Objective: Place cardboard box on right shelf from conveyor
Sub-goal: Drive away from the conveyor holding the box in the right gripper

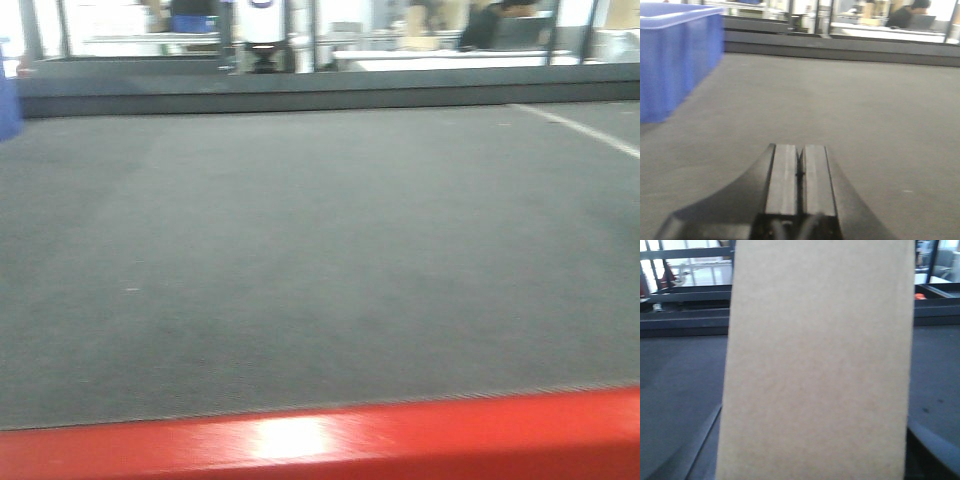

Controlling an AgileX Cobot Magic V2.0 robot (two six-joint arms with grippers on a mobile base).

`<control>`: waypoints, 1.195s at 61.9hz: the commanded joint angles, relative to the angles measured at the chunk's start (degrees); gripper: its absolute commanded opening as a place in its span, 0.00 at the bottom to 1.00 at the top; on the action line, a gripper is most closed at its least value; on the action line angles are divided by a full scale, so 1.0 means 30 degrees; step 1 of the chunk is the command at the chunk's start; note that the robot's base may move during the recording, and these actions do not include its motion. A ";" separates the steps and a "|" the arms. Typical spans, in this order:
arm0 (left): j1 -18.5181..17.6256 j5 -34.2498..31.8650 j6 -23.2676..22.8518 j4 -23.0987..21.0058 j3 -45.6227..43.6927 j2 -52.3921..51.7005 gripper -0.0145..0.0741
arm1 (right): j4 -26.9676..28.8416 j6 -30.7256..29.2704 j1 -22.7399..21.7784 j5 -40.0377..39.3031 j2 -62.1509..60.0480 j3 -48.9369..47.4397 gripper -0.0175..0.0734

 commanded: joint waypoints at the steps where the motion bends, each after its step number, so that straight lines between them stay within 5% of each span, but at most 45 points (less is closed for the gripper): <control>1: -0.0024 -0.1717 -0.0096 -0.0125 -0.0069 -0.0157 0.03 | -0.0291 -0.0179 -0.0162 -0.1958 0.0199 -0.0493 0.43; 74: 0.0397 -0.1717 -0.0096 -0.0125 -0.0069 -0.0195 0.03 | -0.0291 -0.0179 -0.0162 -0.1958 0.0199 -0.0493 0.43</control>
